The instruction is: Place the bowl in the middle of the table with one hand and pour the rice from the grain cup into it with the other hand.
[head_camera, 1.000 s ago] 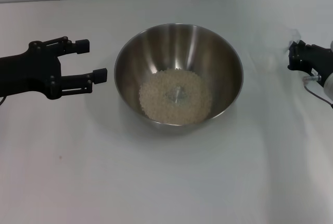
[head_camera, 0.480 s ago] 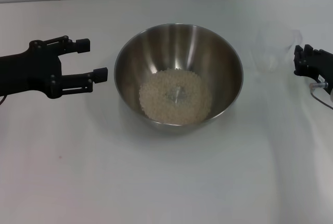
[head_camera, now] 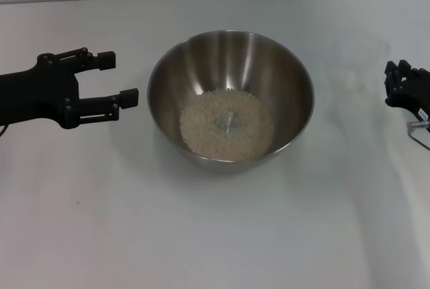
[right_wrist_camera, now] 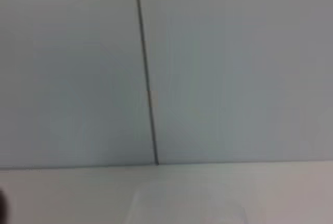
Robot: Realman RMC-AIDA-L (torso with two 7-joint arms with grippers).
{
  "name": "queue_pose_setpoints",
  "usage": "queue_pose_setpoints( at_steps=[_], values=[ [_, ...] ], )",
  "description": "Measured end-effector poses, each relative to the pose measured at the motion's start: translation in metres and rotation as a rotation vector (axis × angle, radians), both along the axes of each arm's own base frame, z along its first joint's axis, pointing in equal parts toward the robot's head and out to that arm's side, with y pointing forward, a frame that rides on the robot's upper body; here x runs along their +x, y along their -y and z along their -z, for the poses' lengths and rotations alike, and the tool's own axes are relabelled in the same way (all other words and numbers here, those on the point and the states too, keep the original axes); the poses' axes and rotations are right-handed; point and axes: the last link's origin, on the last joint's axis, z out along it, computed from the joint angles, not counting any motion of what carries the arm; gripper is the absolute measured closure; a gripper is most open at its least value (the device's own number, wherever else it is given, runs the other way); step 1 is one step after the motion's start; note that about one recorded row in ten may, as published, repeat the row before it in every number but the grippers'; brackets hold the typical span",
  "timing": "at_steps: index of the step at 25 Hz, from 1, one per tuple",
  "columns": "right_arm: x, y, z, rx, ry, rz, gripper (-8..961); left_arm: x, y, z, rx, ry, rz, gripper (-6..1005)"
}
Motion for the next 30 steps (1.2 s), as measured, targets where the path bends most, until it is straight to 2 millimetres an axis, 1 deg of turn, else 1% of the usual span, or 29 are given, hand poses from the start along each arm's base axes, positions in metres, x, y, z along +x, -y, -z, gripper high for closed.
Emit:
queue_pose_setpoints(
  at_steps=[3,4,6,7,8,9,10,11,12,14,15,16,17,19,21,22,25,26,29,30],
  values=[
    [-0.013,0.016,-0.004,0.027,0.005,-0.113,780,-0.002,0.001,0.001,-0.003,0.002,-0.005,170],
    [-0.013,0.016,-0.004,0.027,0.005,-0.113,779,-0.002,0.002,0.001,-0.004,0.002,-0.007,170],
    [-0.021,0.026,-0.011,0.035,0.016,-0.181,777,-0.003,0.005,0.0,-0.012,0.005,-0.002,170],
    [-0.028,0.034,-0.021,0.023,0.023,-0.226,777,-0.002,0.006,0.0,-0.015,0.006,0.0,170],
    [-0.028,0.034,-0.021,0.023,0.023,-0.226,776,-0.002,0.006,0.0,-0.015,0.006,0.0,170],
    [-0.031,0.037,-0.026,0.017,0.019,-0.241,775,-0.003,0.007,0.0,-0.02,0.008,0.002,170],
    [-0.034,0.04,-0.03,-0.002,0.011,-0.264,774,-0.003,0.008,0.0,-0.023,0.009,0.003,170],
    [-0.039,0.044,-0.04,-0.045,-0.018,-0.314,773,-0.003,0.009,0.0,-0.026,0.012,0.002,170],
    [-0.039,0.044,-0.04,-0.045,-0.018,-0.314,772,-0.003,0.009,0.0,-0.026,0.012,0.002,170],
    [-0.041,0.05,-0.047,-0.109,-0.064,-0.364,771,-0.004,0.01,0.001,-0.029,0.013,0.002,170],
    [-0.043,0.054,-0.05,-0.154,-0.084,-0.395,770,-0.004,0.011,0.001,-0.03,0.013,0.002,170],
    [-0.046,0.058,-0.057,-0.248,-0.119,-0.445,769,-0.004,0.012,0.001,-0.033,0.015,0.001,170],
    [-0.046,0.058,-0.057,-0.248,-0.119,-0.445,728,-0.004,0.012,0.001,-0.033,0.015,0.001,170],
    [-0.047,0.06,-0.064,-0.343,-0.135,-0.472,647,-0.005,0.012,0.001,-0.034,0.016,0.001,170],
    [-0.043,0.056,-0.078,-0.414,-0.131,-0.463,566,-0.005,0.013,0.001,-0.035,0.017,0.002,170],
    [-0.043,0.056,-0.078,-0.414,-0.131,-0.463,511,-0.005,0.013,0.001,-0.035,0.017,0.002,170],
    [-0.043,0.055,-0.086,-0.447,-0.12,-0.472,347,-0.005,0.013,0.001,-0.035,0.016,0.009,170],
    [-0.043,0.055,-0.092,-0.438,-0.114,-0.48,305,-0.004,0.014,0.001,-0.037,0.017,0.015,170],
    [-0.042,0.053,-0.096,-0.438,-0.118,-0.471,179,-0.005,0.015,0.001,-0.04,0.02,0.014,170],
    [-0.042,0.053,-0.096,-0.438,-0.118,-0.471,179,-0.005,0.015,0.001,-0.041,0.02,0.013,170]
  ],
)
